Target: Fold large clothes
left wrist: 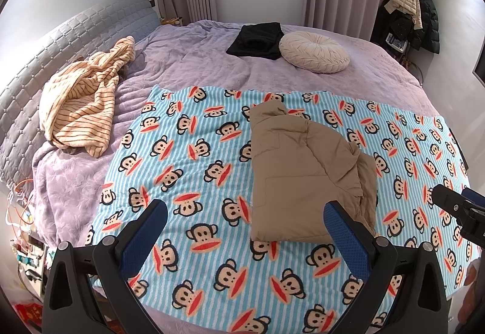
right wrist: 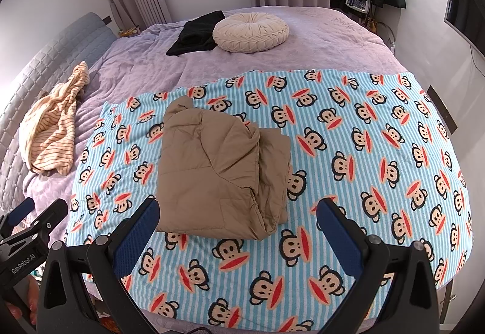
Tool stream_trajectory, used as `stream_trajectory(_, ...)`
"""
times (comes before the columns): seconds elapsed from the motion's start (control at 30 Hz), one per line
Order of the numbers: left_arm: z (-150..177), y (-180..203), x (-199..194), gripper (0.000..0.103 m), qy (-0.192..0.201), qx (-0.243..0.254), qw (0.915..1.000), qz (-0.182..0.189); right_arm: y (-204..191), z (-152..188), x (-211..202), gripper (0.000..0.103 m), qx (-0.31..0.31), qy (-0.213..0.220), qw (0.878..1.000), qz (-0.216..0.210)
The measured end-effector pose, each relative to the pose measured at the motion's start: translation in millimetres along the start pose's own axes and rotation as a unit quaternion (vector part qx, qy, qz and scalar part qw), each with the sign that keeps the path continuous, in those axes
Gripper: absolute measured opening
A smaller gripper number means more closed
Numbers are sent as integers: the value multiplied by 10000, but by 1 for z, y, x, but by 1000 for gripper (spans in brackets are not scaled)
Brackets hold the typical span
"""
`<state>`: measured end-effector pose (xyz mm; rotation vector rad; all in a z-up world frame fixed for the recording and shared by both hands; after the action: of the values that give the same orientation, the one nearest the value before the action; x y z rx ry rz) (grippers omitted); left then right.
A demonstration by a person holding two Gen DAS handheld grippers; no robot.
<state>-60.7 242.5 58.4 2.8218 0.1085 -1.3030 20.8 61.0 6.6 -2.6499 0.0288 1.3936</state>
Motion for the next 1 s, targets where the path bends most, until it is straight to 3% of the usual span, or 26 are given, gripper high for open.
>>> stream_trajectory(1.0,-1,-1,6,103,-23,-3,10000,70,0,0,1,103,0,-14,10000,7)
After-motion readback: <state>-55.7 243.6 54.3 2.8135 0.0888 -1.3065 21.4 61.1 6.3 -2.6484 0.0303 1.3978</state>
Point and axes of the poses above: each gripper's, at about its wrist camera, not at the fingertips, and x roughly the way its jaws point, y to its right, z to its underside, the point moved 7 cm from there along x, roughly the way its jaws point, and after that the axes turned 3 degrees about y, right-handed, at the moved point
